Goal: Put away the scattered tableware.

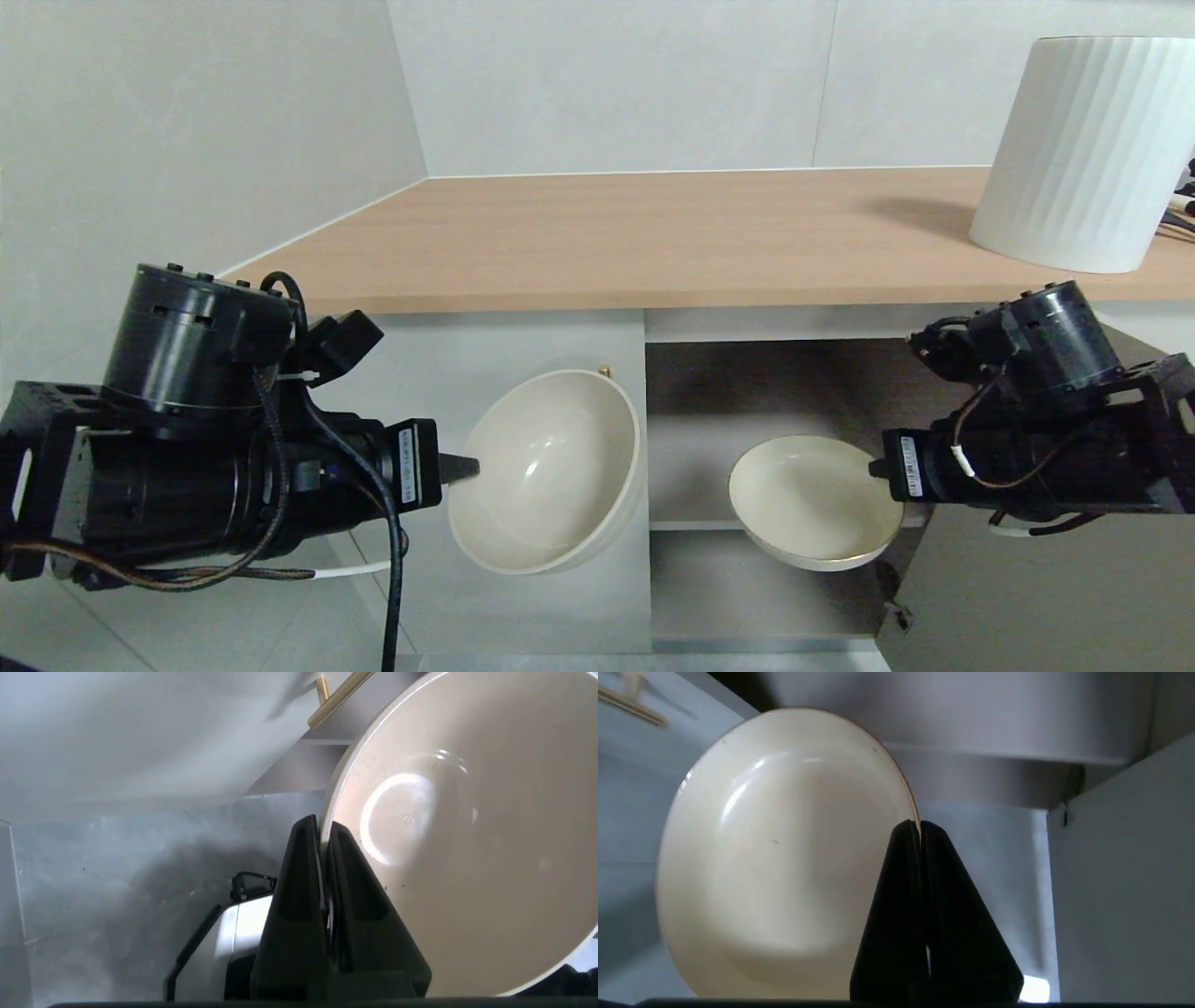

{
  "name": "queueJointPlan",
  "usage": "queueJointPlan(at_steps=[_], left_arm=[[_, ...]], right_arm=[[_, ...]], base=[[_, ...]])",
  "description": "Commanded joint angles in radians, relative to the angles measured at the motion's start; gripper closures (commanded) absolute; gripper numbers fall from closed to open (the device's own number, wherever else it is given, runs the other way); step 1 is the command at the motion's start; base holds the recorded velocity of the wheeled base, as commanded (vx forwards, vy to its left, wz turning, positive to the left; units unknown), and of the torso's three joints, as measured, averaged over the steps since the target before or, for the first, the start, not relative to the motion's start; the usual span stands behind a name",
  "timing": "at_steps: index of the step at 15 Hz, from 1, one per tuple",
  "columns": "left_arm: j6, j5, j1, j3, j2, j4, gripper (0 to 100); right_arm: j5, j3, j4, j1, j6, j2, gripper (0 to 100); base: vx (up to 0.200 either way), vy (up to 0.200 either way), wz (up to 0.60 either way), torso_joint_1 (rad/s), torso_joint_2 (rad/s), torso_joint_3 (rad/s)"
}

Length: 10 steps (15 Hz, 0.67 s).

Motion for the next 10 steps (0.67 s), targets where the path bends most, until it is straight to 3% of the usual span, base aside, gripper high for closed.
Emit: queueJointPlan(at_steps=[1, 6, 10], left_arm=[[-0.001, 0.000, 0.000, 0.000, 0.001, -0.001, 100], [-0.001, 0.000, 0.000, 0.000, 0.003, 0.000, 100], [-0.001, 0.000, -0.001, 0.000, 0.003, -0.001, 100]], right_arm=[[-0.002, -0.003, -0.036, 0.000, 0.004, 0.125, 100], [-0.009, 0.000, -0.212, -0.024, 0.017, 0.354, 100], [-0.028, -0.002, -0.453, -0.059, 0.103, 0.530, 100]], base=[[0.000, 0.000, 0.00, 0.000, 0.00, 0.000], [0.000, 0.000, 0.00, 0.000, 0.00, 0.000], [0.000, 0.000, 0.00, 0.000, 0.00, 0.000]])
